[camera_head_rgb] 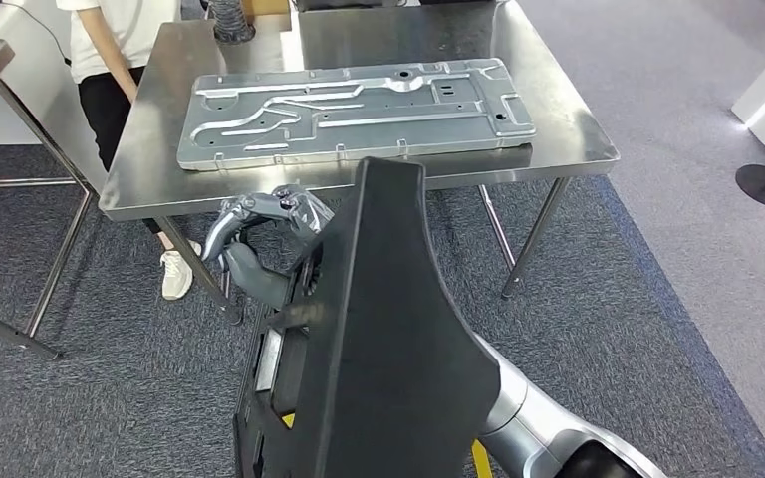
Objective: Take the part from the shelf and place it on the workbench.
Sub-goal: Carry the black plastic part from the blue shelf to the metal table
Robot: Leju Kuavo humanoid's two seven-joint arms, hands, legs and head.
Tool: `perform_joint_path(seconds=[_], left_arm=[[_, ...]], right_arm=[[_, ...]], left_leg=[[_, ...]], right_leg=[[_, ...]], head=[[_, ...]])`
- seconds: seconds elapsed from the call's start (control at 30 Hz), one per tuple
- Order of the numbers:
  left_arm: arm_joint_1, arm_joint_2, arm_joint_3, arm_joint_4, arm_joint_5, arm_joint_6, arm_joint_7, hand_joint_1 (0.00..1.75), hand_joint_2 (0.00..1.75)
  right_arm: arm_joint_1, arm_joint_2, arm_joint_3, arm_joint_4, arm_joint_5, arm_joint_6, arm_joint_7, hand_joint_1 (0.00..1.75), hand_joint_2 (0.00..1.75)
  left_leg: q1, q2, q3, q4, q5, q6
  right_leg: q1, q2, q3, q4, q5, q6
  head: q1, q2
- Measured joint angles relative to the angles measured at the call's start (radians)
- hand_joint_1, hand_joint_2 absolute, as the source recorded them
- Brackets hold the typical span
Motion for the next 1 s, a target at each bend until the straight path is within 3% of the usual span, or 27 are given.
perform_joint_path(seconds=[0.07, 0.13, 0.2, 0.23, 0.27, 0.3, 0.33, 0.4, 0.43, 0.6, 0.67, 0.73, 0.77, 0.8, 0.83, 0.9, 0.97, 1.0], left_arm=[[-0.001, 0.0, 0.0, 0.0, 0.001, 0.001, 0.001, 0.0, 1.75], [-0.003, 0.0, 0.0, 0.0, 0.003, 0.002, 0.001, 0.0, 1.75], [-0.001, 0.0, 0.0, 0.0, 0.005, 0.002, 0.002, 0.0, 1.75], [0.0, 0.001, 0.0, 0.0, 0.006, 0.003, 0.002, 0.0, 1.75], [0.001, 0.001, 0.0, 0.0, 0.006, 0.003, 0.002, 0.0, 1.75], [0.002, 0.001, 0.0, 0.0, 0.007, 0.003, 0.002, 0.0, 1.75], [0.003, 0.001, 0.0, 0.0, 0.007, 0.004, 0.003, 0.0, 1.75], [0.003, 0.001, 0.0, 0.0, 0.008, 0.004, 0.004, 0.0, 1.75], [0.002, 0.001, 0.0, 0.0, 0.009, 0.004, 0.004, 0.0, 1.75], [0.003, 0.001, 0.0, 0.0, 0.013, 0.007, 0.005, 0.0, 1.75], [0.001, 0.0, 0.0, 0.0, 0.014, 0.007, 0.004, 0.0, 1.75], [0.001, 0.0, 0.0, 0.0, 0.014, 0.007, 0.004, 0.0, 1.75], [0.002, 0.0, 0.0, 0.0, 0.014, 0.007, 0.004, 0.0, 1.75], [0.002, 0.0, 0.0, 0.0, 0.014, 0.007, 0.004, 0.0, 1.75], [0.003, 0.0, 0.0, 0.0, 0.014, 0.007, 0.004, 0.0, 1.75], [0.002, -0.001, 0.0, 0.0, 0.014, 0.007, 0.004, 0.0, 1.75], [0.002, -0.005, 0.0, 0.0, 0.014, 0.007, 0.004, 0.0, 1.75], [0.003, -0.006, 0.0, 0.0, 0.015, 0.007, 0.004, 0.0, 1.75]], right_arm=[[0.0, 0.001, 0.0, 0.0, 0.0, 0.0, -0.002, 1.75, 1.75], [-0.002, 0.002, 0.0, 0.001, 0.0, 0.001, -0.006, 1.75, 1.75], [-0.001, 0.004, 0.0, 0.005, 0.0, 0.001, -0.01, 1.75, 1.75], [0.001, 0.004, 0.0, 0.008, 0.0, 0.002, -0.011, 1.75, 1.75], [0.003, 0.004, 0.001, 0.011, 0.0, 0.002, -0.012, 1.75, 1.75], [0.004, 0.004, 0.001, 0.014, 0.0, 0.002, -0.012, 1.75, 1.75], [0.004, 0.004, 0.001, 0.015, 0.0, 0.002, -0.013, 1.75, 1.75], [0.004, 0.005, 0.001, 0.017, 0.001, 0.002, -0.014, 1.75, 1.75], [0.003, 0.006, 0.001, 0.017, 0.001, 0.003, -0.015, 1.75, 1.75], [-0.001, 0.011, 0.002, 0.019, 0.003, 0.005, -0.018, 1.75, 1.75], [-0.004, 0.013, 0.002, 0.019, 0.003, 0.005, -0.019, 1.75, 1.75], [-0.004, 0.013, 0.002, 0.021, 0.003, 0.006, -0.02, 1.75, 1.75], [-0.002, 0.013, 0.002, 0.023, 0.003, 0.006, -0.02, 1.75, 1.75], [-0.001, 0.013, 0.002, 0.024, 0.003, 0.007, -0.02, 1.75, 1.75], [-0.001, 0.013, 0.002, 0.025, 0.003, 0.007, -0.02, 1.75, 1.75], [-0.001, 0.013, 0.002, 0.025, 0.003, 0.008, -0.02, 1.75, 1.75], [-0.001, 0.012, 0.002, 0.026, 0.003, 0.008, -0.02, 1.75, 1.75], [0.0, 0.012, 0.002, 0.026, 0.002, 0.009, -0.021, 1.75, 1.75]], left_leg=[[0.002, 0.002, 0.002, 0.004, -0.008, -0.011], [0.004, 0.001, -0.024, 0.066, -0.041, -0.019], [0.005, 0.001, -0.094, 0.2, -0.095, -0.024], [0.006, 0.001, -0.131, 0.26, -0.11, -0.027], [0.006, 0.001, -0.156, 0.29, -0.106, -0.028], [0.007, 0.001, -0.161, 0.28, -0.08, -0.029], [0.008, 0.001, -0.146, 0.229, -0.036, -0.03], [0.008, 0.0, -0.095, 0.097, 0.04, -0.027], [0.006, 0.0, -0.074, 0.051, 0.055, -0.022], [0.005, -0.004, -0.045, 0.014, 0.033, 0.013], [0.006, -0.004, -0.03, 0.01, 0.024, 0.024], [0.005, -0.004, -0.017, 0.009, 0.012, 0.029], [0.004, -0.004, -0.009, 0.01, 0.005, 0.029], [0.003, -0.005, 0.001, 0.01, -0.003, 0.029], [0.002, -0.006, 0.012, 0.009, -0.011, 0.028], [0.0, -0.007, 0.036, 0.009, -0.028, 0.025], [-0.001, -0.007, 0.048, 0.006, -0.041, 0.016], [-0.002, -0.006, 0.051, 0.007, -0.042, 0.01]], right_leg=[[-0.003, 0.003, 0.008, -0.008, -0.001, -0.008], [-0.007, 0.004, 0.023, -0.018, -0.004, -0.018], [-0.006, 0.004, 0.033, -0.02, -0.012, -0.025], [-0.005, 0.005, 0.038, -0.019, -0.018, -0.026], [-0.005, 0.007, 0.043, -0.018, -0.023, -0.026], [-0.005, 0.009, 0.049, -0.016, -0.03, -0.024], [-0.005, 0.01, 0.058, -0.014, -0.038, -0.022], [-0.004, 0.013, 0.072, -0.008, -0.056, -0.014], [-0.003, 0.014, 0.075, -0.006, -0.062, -0.009], [-0.002, 0.014, 0.069, 0.028, -0.079, 0.015], [-0.006, 0.011, 0.013, 0.13, -0.114, 0.025], [-0.009, 0.01, -0.08, 0.264, -0.153, 0.03], [-0.009, 0.01, -0.115, 0.3, -0.153, 0.03], [-0.009, 0.01, -0.131, 0.298, -0.131, 0.028], [-0.007, 0.01, -0.127, 0.255, -0.089, 0.023], [0.001, 0.007, -0.086, 0.115, 0.009, 0.004], [0.012, 0.003, -0.056, 0.026, 0.041, -0.012], [0.015, 0.003, -0.052, 0.016, 0.035, -0.017]], head=[[0.0, 0.0], [0.0, 0.0], [0.0, 0.0], [0.0, 0.0], [0.0, 0.0], [0.0, 0.0], [0.0, 0.0], [0.0, 0.0], [0.0, 0.0], [0.0, 0.0], [0.0, 0.0], [0.0, 0.0], [0.0, 0.0], [0.0, 0.0], [0.0, 0.0], [0.0, 0.0], [0.0, 0.0], [0.0, 0.0]])
